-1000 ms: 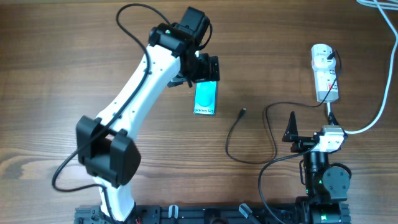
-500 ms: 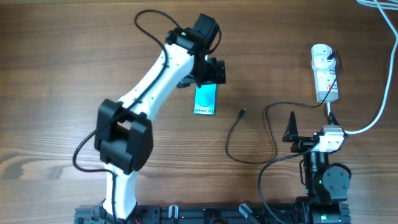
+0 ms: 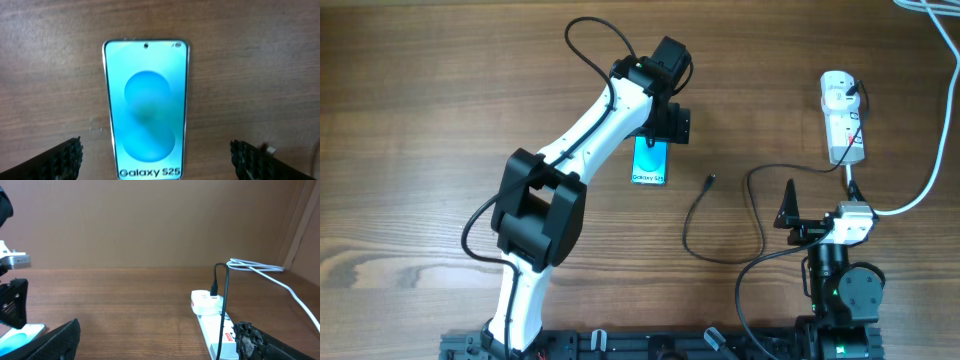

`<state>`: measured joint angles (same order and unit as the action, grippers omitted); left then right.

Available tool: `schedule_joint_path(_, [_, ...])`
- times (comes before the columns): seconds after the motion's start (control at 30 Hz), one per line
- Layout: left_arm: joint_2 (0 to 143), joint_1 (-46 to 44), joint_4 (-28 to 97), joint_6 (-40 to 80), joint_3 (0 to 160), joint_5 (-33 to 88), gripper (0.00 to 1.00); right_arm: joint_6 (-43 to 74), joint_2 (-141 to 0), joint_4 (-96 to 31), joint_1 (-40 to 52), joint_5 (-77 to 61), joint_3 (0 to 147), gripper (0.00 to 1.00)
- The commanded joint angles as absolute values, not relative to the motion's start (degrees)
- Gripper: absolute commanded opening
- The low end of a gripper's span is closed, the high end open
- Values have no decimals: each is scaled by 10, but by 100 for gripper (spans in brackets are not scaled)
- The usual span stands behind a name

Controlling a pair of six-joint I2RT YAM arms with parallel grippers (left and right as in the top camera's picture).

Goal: Plug charger to phone and switch on socket
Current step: 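Reach the left gripper forward over the light-blue phone, then lower the left gripper and close it on the phone's top edge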

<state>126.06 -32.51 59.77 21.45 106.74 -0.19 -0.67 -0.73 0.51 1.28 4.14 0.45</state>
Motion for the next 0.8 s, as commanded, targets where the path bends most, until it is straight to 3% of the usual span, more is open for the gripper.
schedule_joint_path(0.0, [1295, -324, 580, 197, 1075, -7, 100, 2, -3, 8, 11, 43, 3, 100])
schedule_joint_path(0.77, [1347, -313, 561, 229, 1075, -12, 100, 2, -3, 8, 11, 43, 3, 100])
